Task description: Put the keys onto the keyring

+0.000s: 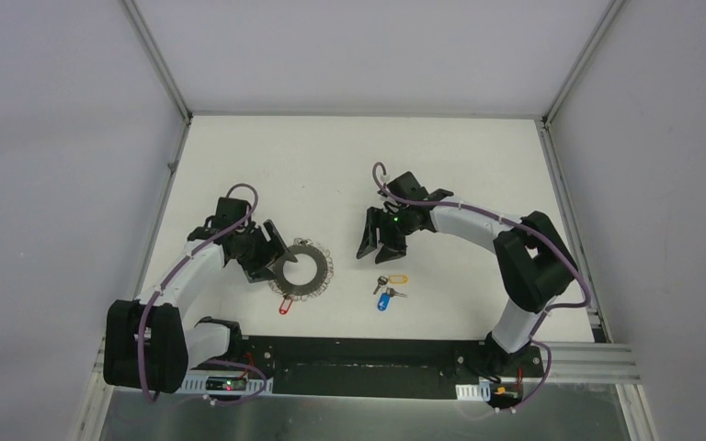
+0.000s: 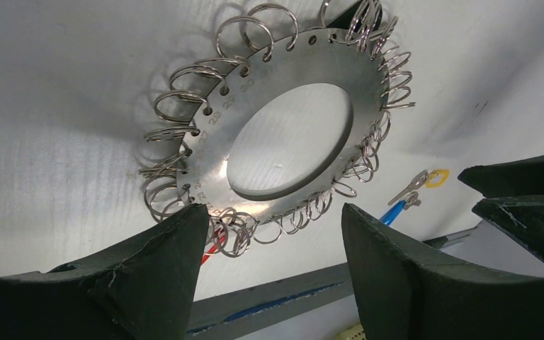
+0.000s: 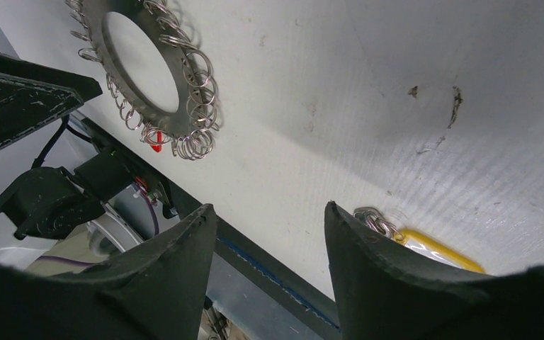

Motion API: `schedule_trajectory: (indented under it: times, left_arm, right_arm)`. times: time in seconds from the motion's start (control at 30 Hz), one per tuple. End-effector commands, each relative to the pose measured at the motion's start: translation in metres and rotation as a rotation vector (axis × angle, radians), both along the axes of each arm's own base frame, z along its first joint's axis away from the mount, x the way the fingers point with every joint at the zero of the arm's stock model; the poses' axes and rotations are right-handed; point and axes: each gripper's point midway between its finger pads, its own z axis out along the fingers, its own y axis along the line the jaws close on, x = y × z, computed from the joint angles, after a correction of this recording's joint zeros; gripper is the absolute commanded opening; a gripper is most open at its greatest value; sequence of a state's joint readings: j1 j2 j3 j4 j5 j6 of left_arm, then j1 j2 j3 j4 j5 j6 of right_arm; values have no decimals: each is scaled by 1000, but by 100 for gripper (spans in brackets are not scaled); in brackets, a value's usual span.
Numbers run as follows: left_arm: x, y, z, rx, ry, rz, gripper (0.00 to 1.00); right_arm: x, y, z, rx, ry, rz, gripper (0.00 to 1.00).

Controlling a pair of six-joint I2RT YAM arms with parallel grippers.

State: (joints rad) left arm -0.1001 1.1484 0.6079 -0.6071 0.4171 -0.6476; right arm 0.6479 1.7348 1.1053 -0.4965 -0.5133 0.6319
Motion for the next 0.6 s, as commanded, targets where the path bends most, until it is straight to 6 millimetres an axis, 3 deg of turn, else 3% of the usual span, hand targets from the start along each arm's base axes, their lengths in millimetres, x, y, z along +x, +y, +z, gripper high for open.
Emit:
schedule_trajectory:
  times: [0.0,0.23,0.57]
  left_arm:
    - [11,-10,5,-23,-36,-8,71]
    - [15,-19,1,1,-13,-39,68]
    - [24,-39,4,42,-34,-126,68]
  right_arm:
    - [-3,9,1,38,26,1,60]
    - [-7,15,-2,48,46,12,58]
    - [-6,5,-1,-1,10,16,56]
